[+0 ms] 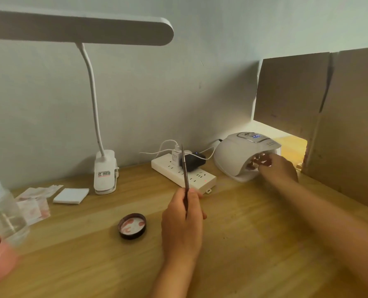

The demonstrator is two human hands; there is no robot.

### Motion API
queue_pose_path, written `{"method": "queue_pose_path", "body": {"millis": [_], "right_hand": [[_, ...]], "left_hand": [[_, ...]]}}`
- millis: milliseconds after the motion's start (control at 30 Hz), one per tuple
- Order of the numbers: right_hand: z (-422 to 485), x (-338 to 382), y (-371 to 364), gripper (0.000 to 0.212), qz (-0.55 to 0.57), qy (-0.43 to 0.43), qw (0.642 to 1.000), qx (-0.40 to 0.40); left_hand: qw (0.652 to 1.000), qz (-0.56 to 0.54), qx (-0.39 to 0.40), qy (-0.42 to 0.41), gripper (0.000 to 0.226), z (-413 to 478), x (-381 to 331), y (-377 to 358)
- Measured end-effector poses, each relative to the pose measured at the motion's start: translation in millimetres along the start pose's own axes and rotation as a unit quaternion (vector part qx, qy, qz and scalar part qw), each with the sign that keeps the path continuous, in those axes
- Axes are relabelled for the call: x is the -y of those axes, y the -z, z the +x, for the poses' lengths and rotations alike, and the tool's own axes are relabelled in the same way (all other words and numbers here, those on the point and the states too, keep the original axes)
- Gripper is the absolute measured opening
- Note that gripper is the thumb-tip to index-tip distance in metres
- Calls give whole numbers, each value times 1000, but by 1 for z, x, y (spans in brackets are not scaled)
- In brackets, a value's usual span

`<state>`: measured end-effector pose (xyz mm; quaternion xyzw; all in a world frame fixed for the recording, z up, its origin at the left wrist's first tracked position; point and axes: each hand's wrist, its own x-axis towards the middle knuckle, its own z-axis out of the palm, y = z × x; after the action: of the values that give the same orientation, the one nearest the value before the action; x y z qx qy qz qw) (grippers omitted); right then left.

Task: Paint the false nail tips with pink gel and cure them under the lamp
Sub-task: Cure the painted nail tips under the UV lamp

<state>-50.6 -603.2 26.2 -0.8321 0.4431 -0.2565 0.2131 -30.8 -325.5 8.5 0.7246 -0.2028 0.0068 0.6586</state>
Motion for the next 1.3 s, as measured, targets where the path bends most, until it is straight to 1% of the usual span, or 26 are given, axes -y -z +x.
{"method": "queue_pose_path", "body": {"millis": [67,100,200,233,267,300,400,433,467,533,600,667,767,800,833,867,900,933,967,1000,1033,1067,1100,1133,1200,1300], "right_hand": [[-1,-1,3,33,-27,38,999,-3],[-1,0,4,29,-29,53,997,-37],[-1,8,11,13,28,99,974,-202],[2,13,15,13,42,111,966,-229],[8,18,20,13,44,125,964,-232],[17,24,24,16,33,141,968,-207],[48,43,39,36,-26,165,986,-19],[56,47,41,40,-41,163,985,32],[64,50,40,42,-51,157,984,62],[74,51,34,41,-82,150,983,69],[76,48,26,39,-125,155,979,41],[76,48,25,37,-137,161,977,33],[75,52,31,33,-150,162,972,75],[71,51,33,35,-124,162,976,75],[67,48,34,39,-67,163,982,62],[60,43,34,43,34,153,987,23],[50,35,34,42,137,135,980,-47],[40,24,31,35,196,101,965,-140],[31,10,28,25,192,55,957,-210],[24,-4,24,18,144,14,963,-227],[18,-18,18,17,89,-13,977,-191],[16,-28,11,19,46,-26,991,-122],[15,-34,4,24,16,-29,998,-56],[16,-35,0,32,-5,-29,999,-14],[21,-29,-4,44,-29,-34,999,16],[28,-14,-7,40,-28,-55,998,22]], "left_hand": [[1000,-1,1,-1,31,-1,-1,0],[1000,-3,-2,-1,31,-1,0,1],[1000,-18,-7,5,31,-1,0,3],[1000,-21,-6,6,31,-1,1,2],[1000,-18,-3,7,31,-1,1,2],[1000,-14,0,7,31,-1,1,1],[1000,-2,6,11,31,-1,1,-1],[1000,-2,5,13,31,-1,1,-1],[1000,-3,4,14,31,-1,1,-1],[1000,-4,1,15,31,0,1,-1],[1000,-6,-5,14,31,0,2,-1],[1000,-15,-14,14,31,0,2,-1],[1000,-13,-17,20,31,0,1,-2],[1000,-13,-17,22,31,0,0,-2],[999,-16,-17,22,32,-1,0,-2],[999,-20,-17,23,32,-1,-1,-2],[999,-25,-18,23,31,-1,-2,-1],[999,-30,-19,25,31,-2,-2,0],[999,-34,-21,27,31,-1,-2,-1],[999,-38,-24,29,31,-1,-1,-1],[998,-38,-26,31,31,-1,0,-2],[998,-36,-27,32,31,-1,0,-2],[999,-34,-27,31,31,-1,0,-2],[999,-32,-25,29,31,-1,0,-2],[999,-27,-24,26,31,0,2,-2],[999,-16,-21,20,31,1,3,-2]]}}
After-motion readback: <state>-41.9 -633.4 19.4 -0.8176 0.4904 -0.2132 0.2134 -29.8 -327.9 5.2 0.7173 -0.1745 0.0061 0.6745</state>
